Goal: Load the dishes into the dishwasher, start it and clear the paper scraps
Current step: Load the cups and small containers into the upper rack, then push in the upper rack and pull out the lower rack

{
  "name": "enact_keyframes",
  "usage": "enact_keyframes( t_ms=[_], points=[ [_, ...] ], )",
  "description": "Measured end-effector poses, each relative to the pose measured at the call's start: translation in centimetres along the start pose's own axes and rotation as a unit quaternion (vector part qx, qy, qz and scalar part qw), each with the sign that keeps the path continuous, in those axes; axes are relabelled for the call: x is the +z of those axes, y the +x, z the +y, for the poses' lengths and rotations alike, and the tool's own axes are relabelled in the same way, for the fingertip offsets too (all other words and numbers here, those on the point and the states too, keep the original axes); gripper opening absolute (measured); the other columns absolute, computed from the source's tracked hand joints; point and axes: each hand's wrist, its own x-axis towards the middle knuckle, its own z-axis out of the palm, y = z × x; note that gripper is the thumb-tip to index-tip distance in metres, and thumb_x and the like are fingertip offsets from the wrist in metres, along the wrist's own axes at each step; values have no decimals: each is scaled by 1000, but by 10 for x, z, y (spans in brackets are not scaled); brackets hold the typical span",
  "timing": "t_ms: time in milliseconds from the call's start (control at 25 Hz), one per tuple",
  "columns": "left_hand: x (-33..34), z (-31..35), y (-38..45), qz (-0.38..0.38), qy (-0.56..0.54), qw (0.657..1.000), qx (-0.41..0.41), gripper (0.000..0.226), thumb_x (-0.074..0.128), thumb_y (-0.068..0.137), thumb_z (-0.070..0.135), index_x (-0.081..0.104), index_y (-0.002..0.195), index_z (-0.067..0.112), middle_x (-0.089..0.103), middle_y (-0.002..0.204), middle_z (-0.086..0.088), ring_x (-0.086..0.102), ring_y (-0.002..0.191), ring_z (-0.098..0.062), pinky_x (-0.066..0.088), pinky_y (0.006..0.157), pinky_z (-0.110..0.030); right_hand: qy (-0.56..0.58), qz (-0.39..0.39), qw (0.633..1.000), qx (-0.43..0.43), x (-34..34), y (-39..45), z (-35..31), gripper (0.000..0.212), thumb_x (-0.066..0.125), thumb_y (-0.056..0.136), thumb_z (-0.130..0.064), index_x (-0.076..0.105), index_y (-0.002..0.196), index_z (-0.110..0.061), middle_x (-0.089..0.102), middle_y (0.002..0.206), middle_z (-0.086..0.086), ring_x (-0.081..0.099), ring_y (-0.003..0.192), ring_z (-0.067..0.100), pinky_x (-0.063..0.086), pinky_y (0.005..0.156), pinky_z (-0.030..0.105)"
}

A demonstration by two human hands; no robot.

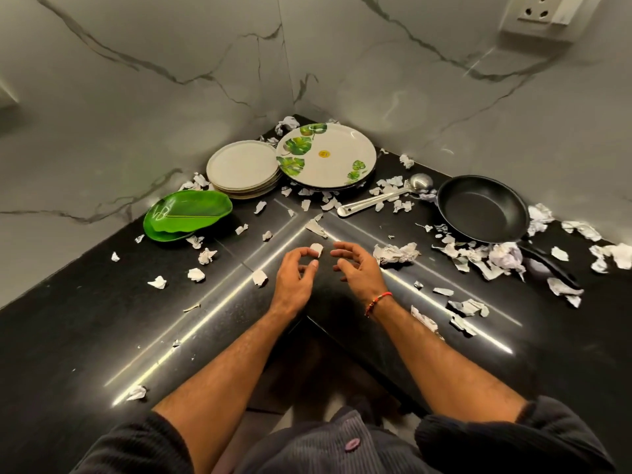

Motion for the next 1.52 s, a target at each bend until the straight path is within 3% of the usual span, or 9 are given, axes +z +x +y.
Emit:
enact_keyframes(
  t_ms=[200, 320, 480, 640, 720, 840, 1080, 1400, 1520],
  points=[
    [12, 2, -3, -54, -3, 998, 31, 13, 66, 95, 20, 56, 103, 23, 58, 118, 3, 63, 84, 3, 52, 70, -20, 5, 84, 996, -7, -13, -21, 1, 33, 50, 94, 1, 64, 117, -17, 70, 109, 2, 65, 88, 13, 50, 67, 18],
    [14, 5, -10, -96, -9, 994, 57, 18, 65, 96, 21, 56, 111, 25, 57, 123, 5, 63, 89, 2, 50, 72, -12, 1, 131, 991, -16, -13, -39, 4, 32, 51, 94, -1, 65, 112, -23, 70, 106, 0, 63, 86, 16, 54, 71, 25],
    [21, 8, -25, -171, -12, 982, 78, 29, 66, 95, 28, 51, 120, 31, 53, 129, 8, 61, 98, -2, 51, 77, -17, -20, 190, 981, -20, -14, -73, 15, 32, 54, 93, -7, 66, 114, -29, 70, 104, -8, 57, 74, 19, 53, 67, 39],
    [42, 10, -63, -263, -18, 958, 117, 40, 70, 93, 32, 51, 127, 28, 51, 130, 10, 63, 100, -4, 54, 81, -19, -12, 273, 962, -9, -24, -134, 35, 37, 56, 92, -6, 64, 119, -32, 69, 112, -12, 54, 67, 16, 48, 56, 29],
    [54, 13, -87, -303, -26, 945, 125, 40, 71, 92, 31, 51, 127, 28, 51, 130, 11, 63, 99, -3, 53, 79, -14, -26, 315, 949, -14, -31, -165, 48, 39, 57, 91, -5, 63, 120, -31, 68, 116, -13, 60, 75, 8, 50, 63, 22],
    [77, 19, -131, -373, -37, 913, 161, 42, 72, 92, 29, 53, 130, 24, 53, 132, 12, 65, 97, 1, 53, 81, -15, -17, 403, 915, -14, -50, -222, 65, 40, 57, 90, -2, 63, 118, -30, 69, 116, -11, 61, 88, 1, 47, 76, 17],
    [123, 37, -221, -473, -20, 852, 222, 44, 75, 90, 29, 55, 128, 21, 52, 131, 9, 67, 93, 0, 53, 82, -16, -5, 532, 847, -2, -90, -330, 87, 43, 55, 86, 4, 64, 118, -22, 68, 115, -4, 55, 74, -3, 46, 75, 18],
    [190, 33, -420, -543, -2, 809, 228, 41, 77, 88, 25, 56, 124, 24, 54, 130, 1, 66, 87, -1, 52, 78, -12, 4, 612, 790, 33, -144, -536, 149, 43, 52, 86, 8, 64, 119, -17, 67, 115, -3, 61, 96, 2, 50, 88, 21],
    [211, 27, -518, -566, 16, 789, 238, 45, 78, 87, 30, 54, 125, 28, 51, 129, 2, 66, 89, -5, 56, 83, -24, 21, 633, 772, 52, -170, -636, 182, 40, 54, 89, 3, 62, 122, -18, 66, 118, -3, 61, 95, 4, 50, 88, 22]
  ],
)
